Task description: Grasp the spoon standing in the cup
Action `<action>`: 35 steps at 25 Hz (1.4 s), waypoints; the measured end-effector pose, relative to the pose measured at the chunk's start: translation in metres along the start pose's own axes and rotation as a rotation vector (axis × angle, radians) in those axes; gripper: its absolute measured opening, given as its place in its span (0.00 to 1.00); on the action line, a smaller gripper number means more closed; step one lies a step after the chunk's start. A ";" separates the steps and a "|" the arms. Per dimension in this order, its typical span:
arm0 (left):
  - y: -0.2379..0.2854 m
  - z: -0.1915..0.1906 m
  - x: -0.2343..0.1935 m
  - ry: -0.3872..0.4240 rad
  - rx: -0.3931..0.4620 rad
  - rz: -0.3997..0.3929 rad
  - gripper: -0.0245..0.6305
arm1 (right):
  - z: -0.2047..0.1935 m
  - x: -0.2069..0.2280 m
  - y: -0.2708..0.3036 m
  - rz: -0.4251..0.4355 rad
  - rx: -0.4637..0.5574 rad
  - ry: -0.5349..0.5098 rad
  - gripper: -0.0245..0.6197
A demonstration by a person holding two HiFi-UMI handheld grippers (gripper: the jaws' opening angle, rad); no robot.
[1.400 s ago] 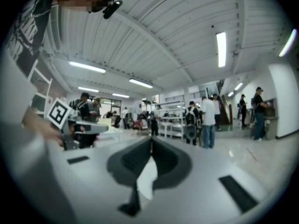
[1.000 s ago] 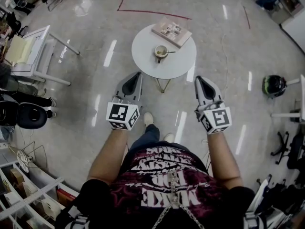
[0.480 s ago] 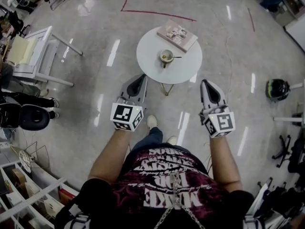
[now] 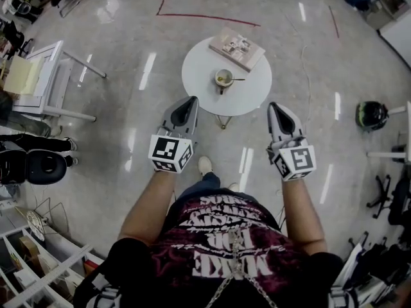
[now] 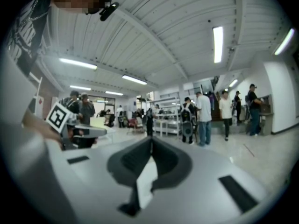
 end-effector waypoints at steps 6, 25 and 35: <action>0.004 0.008 -0.026 -0.010 0.017 -0.017 0.07 | 0.012 -0.014 0.020 -0.015 0.001 -0.027 0.09; 0.032 0.004 -0.061 -0.046 0.016 -0.094 0.07 | 0.022 -0.023 0.047 -0.065 -0.023 -0.047 0.09; 0.061 0.000 -0.082 -0.055 -0.006 -0.062 0.07 | 0.013 -0.003 0.091 -0.024 -0.038 -0.040 0.09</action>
Point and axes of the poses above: the fingertips, and each gripper's own axes: y forward along the fingers, x to its right, z out of its top, the point moved 9 cm from there along -y, backward along the fingers, and after that the axes turned 10 degrees about -z, right-handed, at the moved point
